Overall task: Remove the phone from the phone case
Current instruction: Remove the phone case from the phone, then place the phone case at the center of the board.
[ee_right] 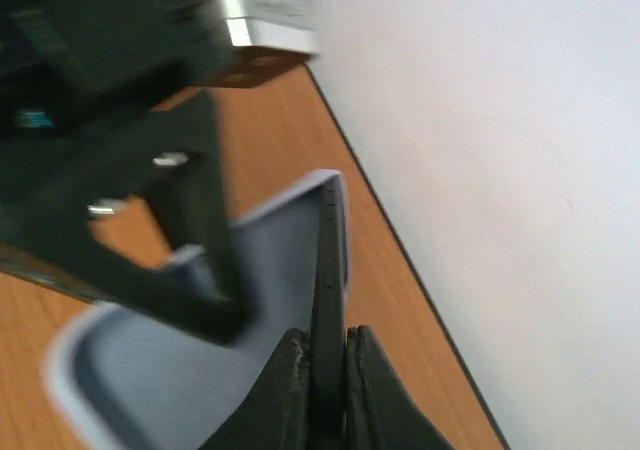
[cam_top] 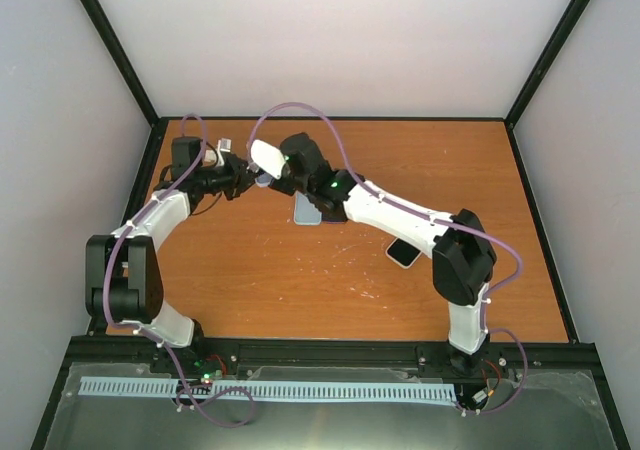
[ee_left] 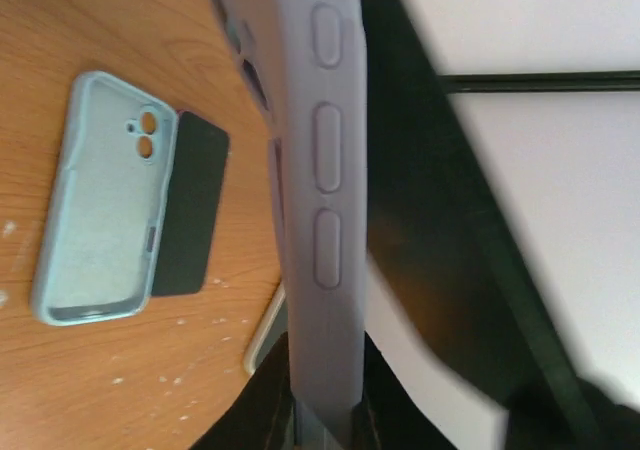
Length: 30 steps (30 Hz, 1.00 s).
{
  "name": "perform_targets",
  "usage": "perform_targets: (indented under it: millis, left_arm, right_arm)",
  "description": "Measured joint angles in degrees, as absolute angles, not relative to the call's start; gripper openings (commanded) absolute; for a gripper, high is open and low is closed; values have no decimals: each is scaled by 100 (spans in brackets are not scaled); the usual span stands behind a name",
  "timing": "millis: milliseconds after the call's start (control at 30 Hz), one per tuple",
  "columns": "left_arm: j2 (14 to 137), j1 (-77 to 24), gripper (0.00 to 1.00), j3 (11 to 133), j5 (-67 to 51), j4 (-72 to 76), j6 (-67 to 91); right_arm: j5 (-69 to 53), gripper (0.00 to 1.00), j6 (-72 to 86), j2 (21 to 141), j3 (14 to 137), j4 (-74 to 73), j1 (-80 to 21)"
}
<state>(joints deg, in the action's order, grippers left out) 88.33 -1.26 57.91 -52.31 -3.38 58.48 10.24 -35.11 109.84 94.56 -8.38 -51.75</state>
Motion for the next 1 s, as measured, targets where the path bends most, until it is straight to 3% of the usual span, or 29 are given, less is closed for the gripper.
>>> perform_targets:
  millis: [433,1000]
  left_arm:
    - [8884,-21,1,5594,-4167,-1122,4388]
    - [9623,5,1,6095,-4807,-2132,1369]
  right_arm:
    - [1243,3,-2766,9769,9688,-681,-4440]
    - [475,3,-2670,8753,8261,-1516,-3330]
